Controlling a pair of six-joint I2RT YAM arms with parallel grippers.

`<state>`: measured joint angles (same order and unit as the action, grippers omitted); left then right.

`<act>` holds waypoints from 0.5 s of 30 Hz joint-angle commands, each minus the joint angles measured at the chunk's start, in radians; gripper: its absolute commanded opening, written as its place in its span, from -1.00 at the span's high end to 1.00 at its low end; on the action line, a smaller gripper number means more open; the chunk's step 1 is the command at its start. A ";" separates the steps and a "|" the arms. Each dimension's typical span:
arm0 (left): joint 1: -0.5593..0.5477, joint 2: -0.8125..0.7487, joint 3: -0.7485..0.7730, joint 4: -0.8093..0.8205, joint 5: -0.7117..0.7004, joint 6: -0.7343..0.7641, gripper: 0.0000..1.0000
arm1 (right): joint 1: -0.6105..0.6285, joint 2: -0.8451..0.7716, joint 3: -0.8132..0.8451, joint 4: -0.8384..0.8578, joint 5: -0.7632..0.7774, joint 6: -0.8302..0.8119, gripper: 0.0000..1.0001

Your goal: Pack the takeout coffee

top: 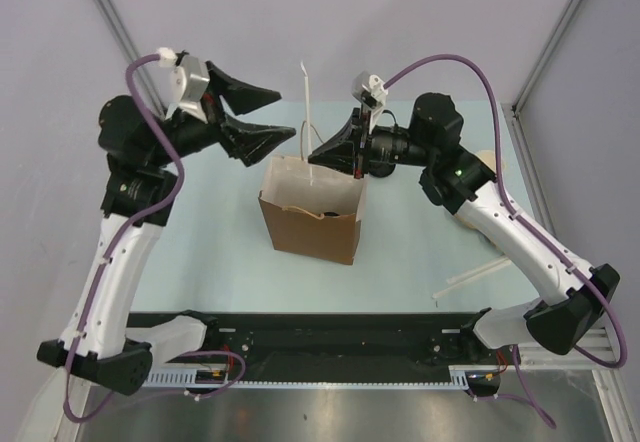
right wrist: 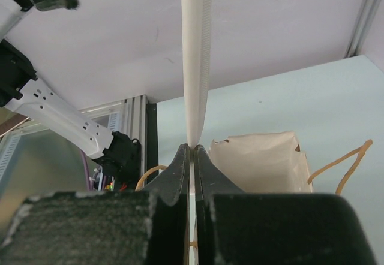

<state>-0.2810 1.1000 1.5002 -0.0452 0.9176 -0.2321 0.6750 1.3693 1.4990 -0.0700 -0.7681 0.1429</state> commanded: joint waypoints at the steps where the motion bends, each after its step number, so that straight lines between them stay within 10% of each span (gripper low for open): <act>1: -0.053 0.073 0.049 -0.002 -0.055 -0.029 -0.56 | 0.012 -0.032 -0.020 0.044 0.010 -0.003 1.00; 8: -0.116 0.136 0.081 0.007 -0.051 -0.070 -0.22 | 0.020 -0.036 -0.037 0.030 0.001 -0.037 1.00; 12: -0.127 0.162 0.097 0.022 0.012 -0.093 0.72 | 0.021 -0.039 -0.040 0.004 0.015 -0.066 1.00; 15: -0.127 0.198 0.146 -0.109 0.052 -0.027 1.00 | -0.014 -0.049 -0.040 0.002 0.003 -0.040 0.71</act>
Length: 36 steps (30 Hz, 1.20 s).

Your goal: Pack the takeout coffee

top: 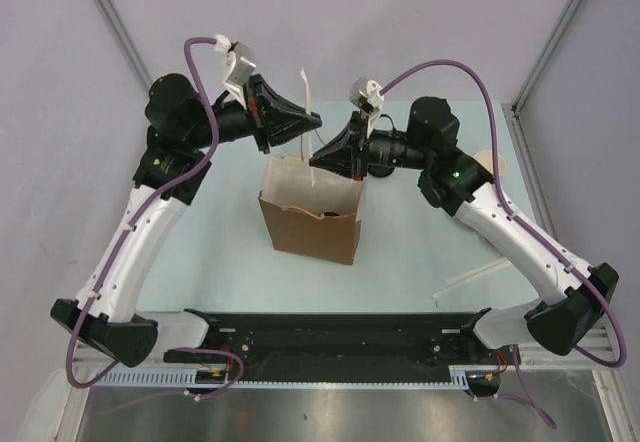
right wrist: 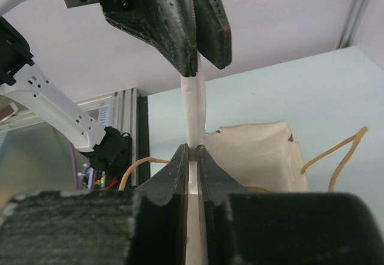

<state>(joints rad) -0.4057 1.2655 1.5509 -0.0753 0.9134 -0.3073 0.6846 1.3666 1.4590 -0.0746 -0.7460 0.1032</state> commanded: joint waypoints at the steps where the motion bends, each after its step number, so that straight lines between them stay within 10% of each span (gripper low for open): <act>1: -0.002 0.043 0.125 -0.131 0.059 0.088 1.00 | -0.039 -0.050 0.000 0.007 -0.032 0.035 0.50; 5: -0.001 0.055 0.133 -0.357 0.025 0.331 1.00 | -0.152 -0.096 0.000 -0.033 -0.075 0.066 -0.43; 10: -0.001 0.081 0.129 -0.526 -0.037 0.540 1.00 | -0.270 -0.184 0.001 -0.120 -0.116 0.041 -0.96; 27: -0.036 0.071 -0.208 -0.523 -0.153 0.913 0.91 | -0.462 -0.241 0.000 -0.379 -0.141 -0.096 -0.99; 36: -0.068 0.057 -0.177 -0.590 -0.277 0.949 0.14 | -0.477 -0.238 0.000 -0.390 -0.139 -0.099 -0.99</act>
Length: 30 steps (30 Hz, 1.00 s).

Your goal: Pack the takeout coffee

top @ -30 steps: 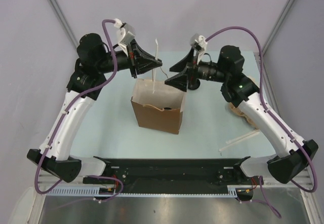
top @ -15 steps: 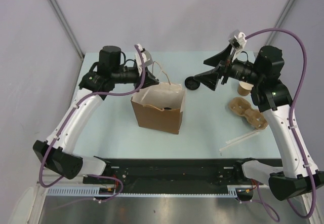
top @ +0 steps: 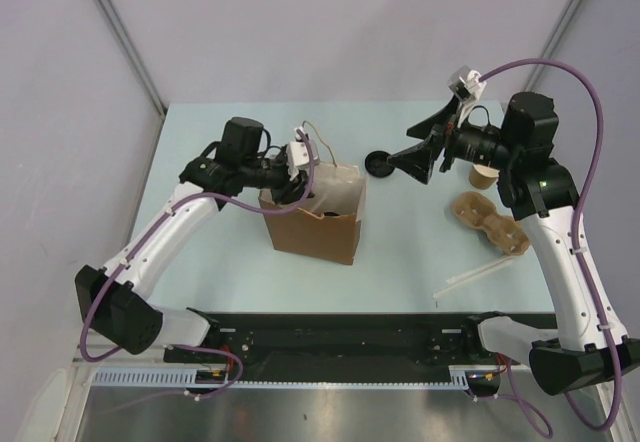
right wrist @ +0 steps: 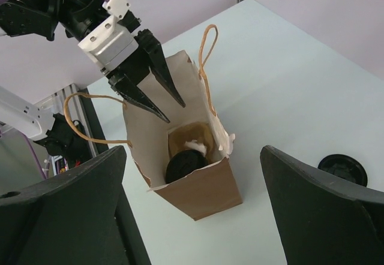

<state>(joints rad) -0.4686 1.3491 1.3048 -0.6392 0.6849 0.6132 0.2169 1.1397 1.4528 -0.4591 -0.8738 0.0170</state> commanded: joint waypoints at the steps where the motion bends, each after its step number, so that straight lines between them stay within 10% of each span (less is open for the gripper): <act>1: -0.005 -0.027 0.088 -0.037 -0.062 0.020 0.10 | -0.011 -0.012 0.006 -0.006 -0.011 -0.011 -0.99; 11: 0.037 -0.030 0.408 -0.134 -0.108 -0.104 -0.29 | -0.073 -0.024 0.007 0.028 -0.022 0.029 -0.99; 18: 0.272 -0.044 0.562 -0.177 -0.021 -0.345 -0.85 | -0.247 -0.006 0.018 -0.038 -0.039 0.026 -0.99; 30: 0.719 -0.149 0.174 -0.356 0.094 -0.368 -0.99 | -0.395 0.071 -0.041 -0.466 0.139 -0.293 -0.99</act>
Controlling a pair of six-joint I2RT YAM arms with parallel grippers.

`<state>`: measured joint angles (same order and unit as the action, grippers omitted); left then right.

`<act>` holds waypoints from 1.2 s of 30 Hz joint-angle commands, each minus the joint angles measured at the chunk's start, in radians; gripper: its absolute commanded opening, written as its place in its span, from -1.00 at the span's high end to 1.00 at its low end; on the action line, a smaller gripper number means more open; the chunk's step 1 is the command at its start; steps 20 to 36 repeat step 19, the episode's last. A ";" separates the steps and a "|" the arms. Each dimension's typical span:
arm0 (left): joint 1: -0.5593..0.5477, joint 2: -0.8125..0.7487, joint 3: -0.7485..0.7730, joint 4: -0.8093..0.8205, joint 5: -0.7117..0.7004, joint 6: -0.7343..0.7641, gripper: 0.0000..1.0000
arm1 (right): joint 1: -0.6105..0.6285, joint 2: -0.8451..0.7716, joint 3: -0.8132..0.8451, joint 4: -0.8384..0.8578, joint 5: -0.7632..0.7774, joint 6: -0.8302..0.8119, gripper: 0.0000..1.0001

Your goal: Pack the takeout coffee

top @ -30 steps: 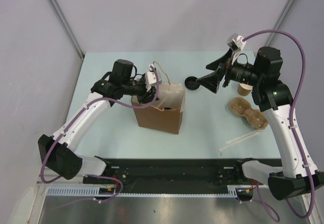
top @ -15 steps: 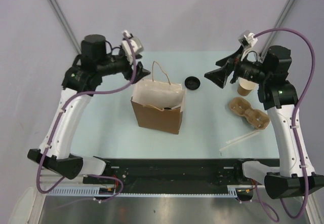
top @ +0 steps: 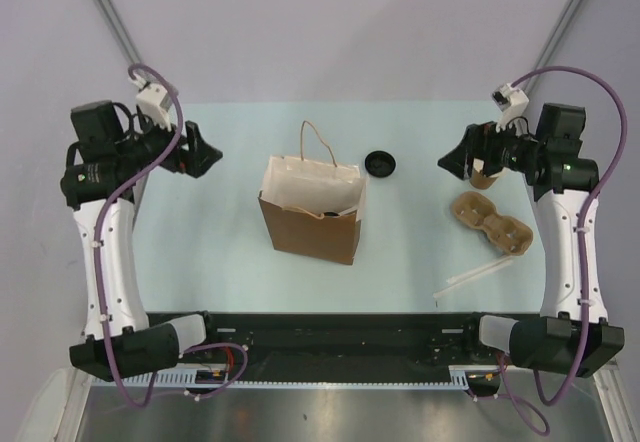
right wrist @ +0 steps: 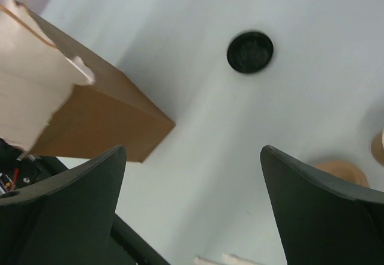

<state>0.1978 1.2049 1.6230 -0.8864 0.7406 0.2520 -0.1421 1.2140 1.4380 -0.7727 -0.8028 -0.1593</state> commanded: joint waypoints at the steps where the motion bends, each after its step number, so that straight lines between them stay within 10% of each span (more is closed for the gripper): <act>1: 0.058 -0.008 -0.229 -0.109 0.025 0.015 -0.99 | -0.050 -0.005 -0.045 -0.164 0.073 -0.131 -0.99; 13: 0.071 -0.146 -0.633 0.032 -0.152 0.069 -0.99 | -0.073 -0.149 -0.395 -0.129 0.169 -0.207 -1.00; 36: 0.071 -0.156 -0.609 0.046 -0.149 0.049 -0.99 | -0.073 -0.176 -0.403 -0.093 0.163 -0.187 -0.99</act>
